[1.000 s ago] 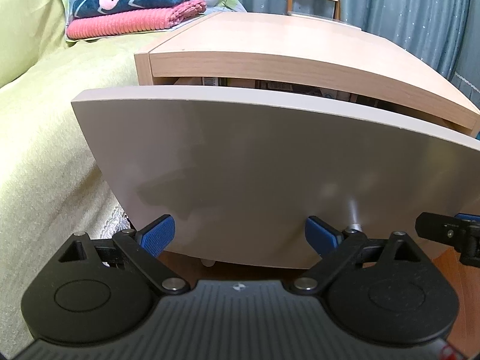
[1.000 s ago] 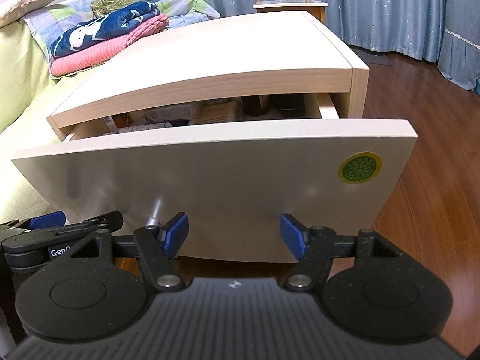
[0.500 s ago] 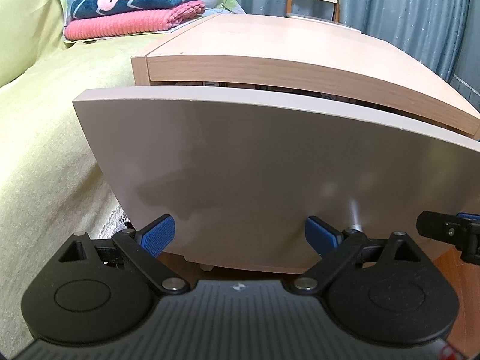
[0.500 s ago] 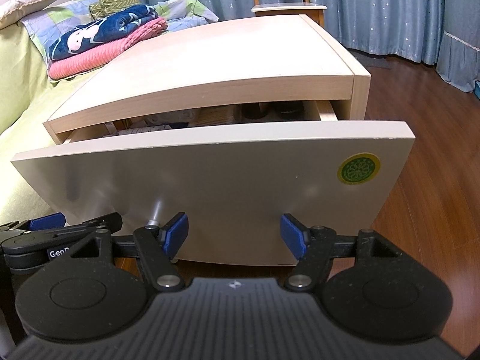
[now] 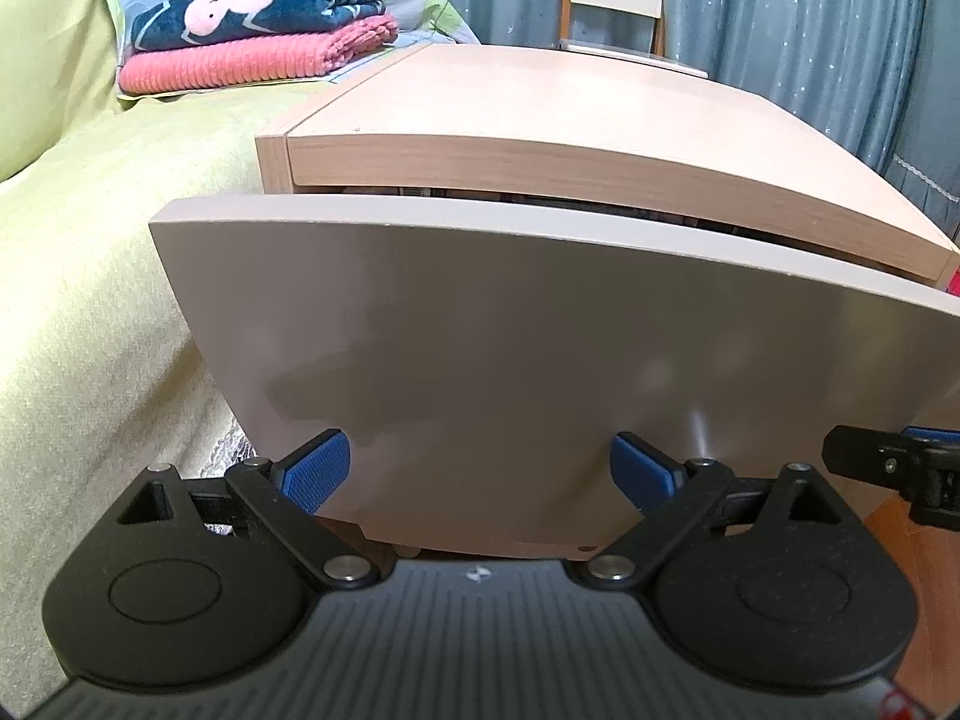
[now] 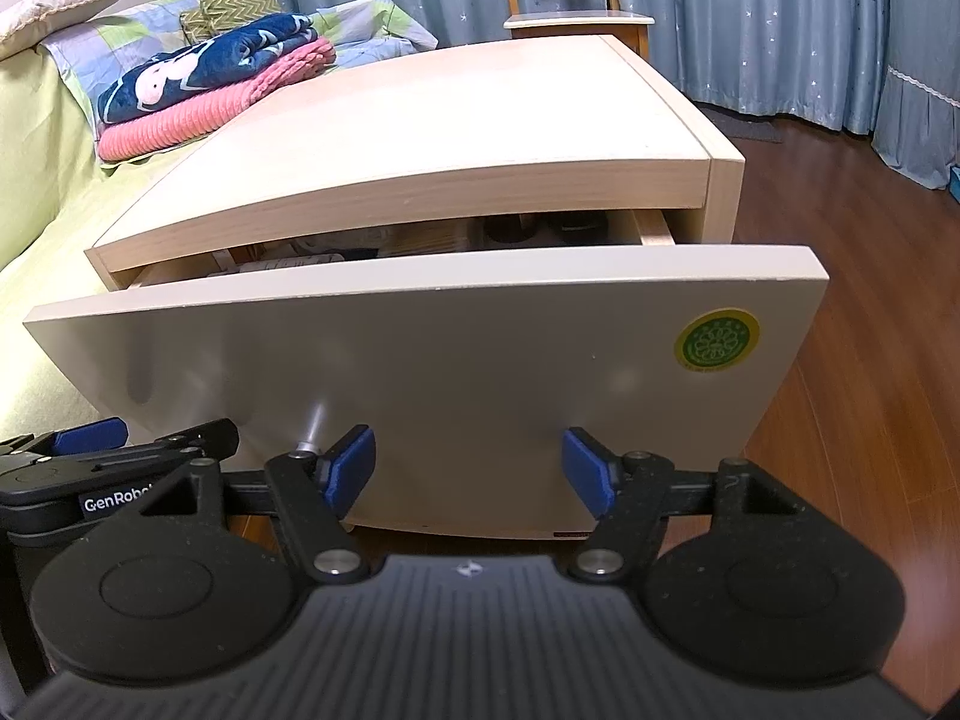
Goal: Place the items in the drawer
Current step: 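Press both tools against the drawer front and push it inward, then push the drawer front with both tools until the drawer shuts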
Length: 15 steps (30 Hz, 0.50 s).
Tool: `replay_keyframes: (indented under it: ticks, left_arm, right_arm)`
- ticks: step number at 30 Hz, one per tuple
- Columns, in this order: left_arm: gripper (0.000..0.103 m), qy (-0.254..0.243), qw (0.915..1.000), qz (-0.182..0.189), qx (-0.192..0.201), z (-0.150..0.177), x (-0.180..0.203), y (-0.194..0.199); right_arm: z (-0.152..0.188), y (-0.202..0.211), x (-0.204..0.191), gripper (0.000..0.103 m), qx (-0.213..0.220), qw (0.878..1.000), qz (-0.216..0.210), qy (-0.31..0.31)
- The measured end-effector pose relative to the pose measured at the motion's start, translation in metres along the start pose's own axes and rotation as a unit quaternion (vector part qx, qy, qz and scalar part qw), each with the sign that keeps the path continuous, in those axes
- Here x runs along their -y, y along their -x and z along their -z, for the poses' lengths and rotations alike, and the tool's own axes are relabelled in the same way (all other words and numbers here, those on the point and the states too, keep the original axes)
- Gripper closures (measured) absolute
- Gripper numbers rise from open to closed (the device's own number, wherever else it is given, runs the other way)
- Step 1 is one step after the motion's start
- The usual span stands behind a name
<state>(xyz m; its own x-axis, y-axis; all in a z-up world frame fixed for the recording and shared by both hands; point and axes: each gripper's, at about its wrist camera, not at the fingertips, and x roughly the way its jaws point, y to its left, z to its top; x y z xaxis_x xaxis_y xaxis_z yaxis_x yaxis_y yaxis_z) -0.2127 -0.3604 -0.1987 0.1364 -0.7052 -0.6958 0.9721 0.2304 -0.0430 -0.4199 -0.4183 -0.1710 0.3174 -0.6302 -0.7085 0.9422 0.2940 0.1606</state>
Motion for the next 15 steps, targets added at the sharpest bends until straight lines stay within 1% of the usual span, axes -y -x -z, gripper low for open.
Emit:
replay_keyframes:
  ticks: [15]
  left_arm:
    - [0.008, 0.006, 0.9999, -0.003, 0.009, -0.0076, -0.0050, -0.0051]
  right_arm:
    - [-0.0065, -0.0022, -0.0038, 0.035, 0.014, 1.000, 0.004, 0.006]
